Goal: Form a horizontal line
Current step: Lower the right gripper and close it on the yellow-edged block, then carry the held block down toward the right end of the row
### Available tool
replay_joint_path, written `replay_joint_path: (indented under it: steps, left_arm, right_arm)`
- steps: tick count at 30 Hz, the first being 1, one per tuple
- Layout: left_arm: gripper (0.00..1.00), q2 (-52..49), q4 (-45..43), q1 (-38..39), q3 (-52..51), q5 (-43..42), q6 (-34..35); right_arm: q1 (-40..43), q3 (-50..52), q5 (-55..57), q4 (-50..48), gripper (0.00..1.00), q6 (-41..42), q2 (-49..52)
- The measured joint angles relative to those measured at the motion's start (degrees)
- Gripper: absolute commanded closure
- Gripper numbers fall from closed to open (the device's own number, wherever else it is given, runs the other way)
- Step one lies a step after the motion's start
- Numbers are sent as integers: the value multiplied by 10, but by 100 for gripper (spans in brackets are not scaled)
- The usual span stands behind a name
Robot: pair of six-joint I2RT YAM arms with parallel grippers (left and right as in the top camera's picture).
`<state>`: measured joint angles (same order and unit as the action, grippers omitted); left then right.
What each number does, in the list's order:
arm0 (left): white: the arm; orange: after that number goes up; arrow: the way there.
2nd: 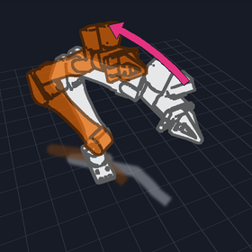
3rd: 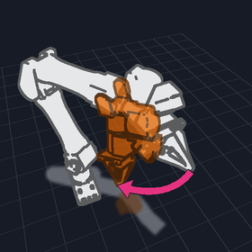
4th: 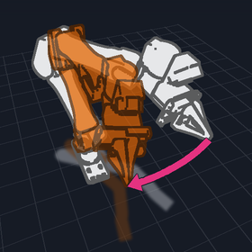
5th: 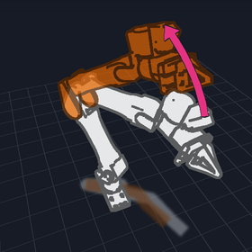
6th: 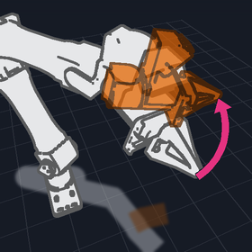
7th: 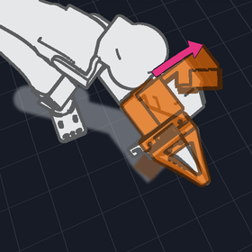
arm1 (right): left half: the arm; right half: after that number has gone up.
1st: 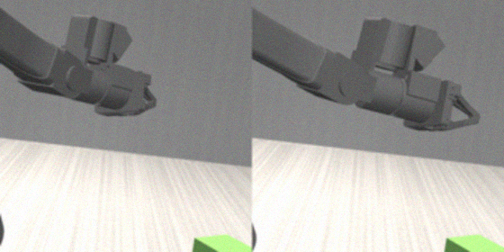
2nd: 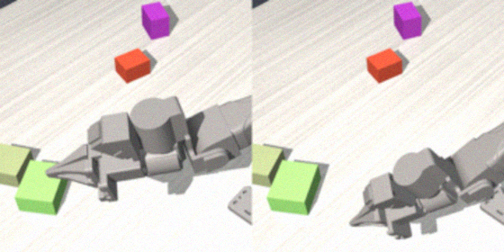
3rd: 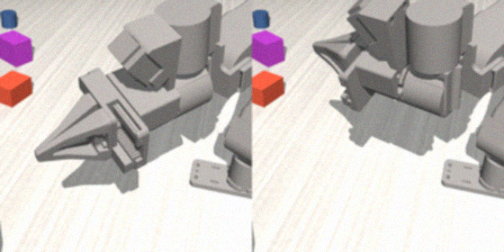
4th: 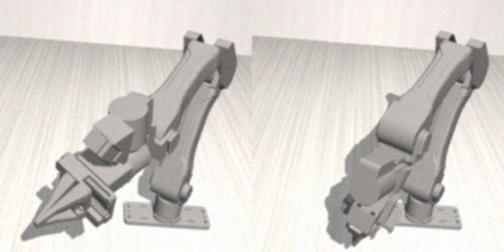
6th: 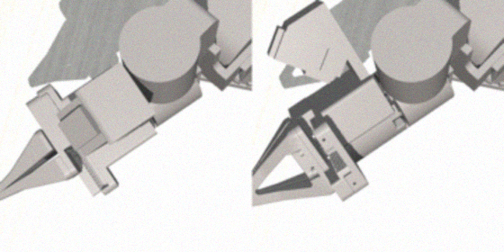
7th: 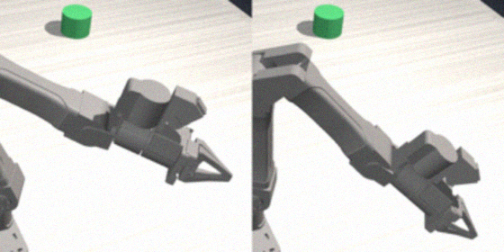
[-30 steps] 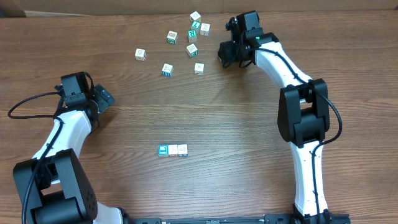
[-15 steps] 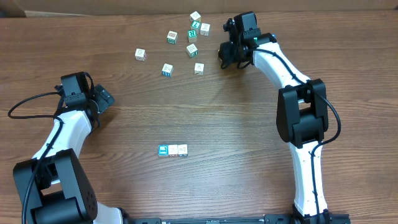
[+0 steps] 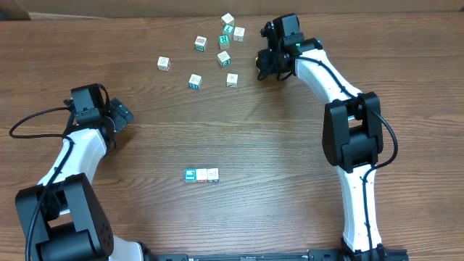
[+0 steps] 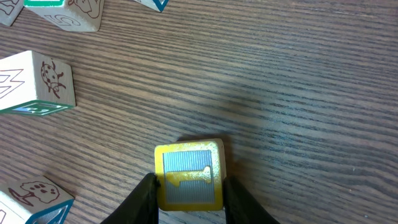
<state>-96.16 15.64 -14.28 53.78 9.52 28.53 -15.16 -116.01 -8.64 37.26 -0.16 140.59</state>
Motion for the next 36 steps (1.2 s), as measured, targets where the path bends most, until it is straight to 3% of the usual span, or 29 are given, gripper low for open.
replay_joint_path:
  steps: [11,16,25,36]
  left_arm:
    - [0,0,0,0,0,0,0]
    - [0,0,0,0,0,0,0]
    - [0,0,0,0,0,0,0]
    - [0,0,0,0,0,0,0]
  right_arm:
    - [0,2,-10,116,74,2,-84]
    - [0,0,-62,218,75,2,-141]
    - [-14,3,-133,430,75,51,-146]
    - [-103,4,-142,558,74,80,-146]
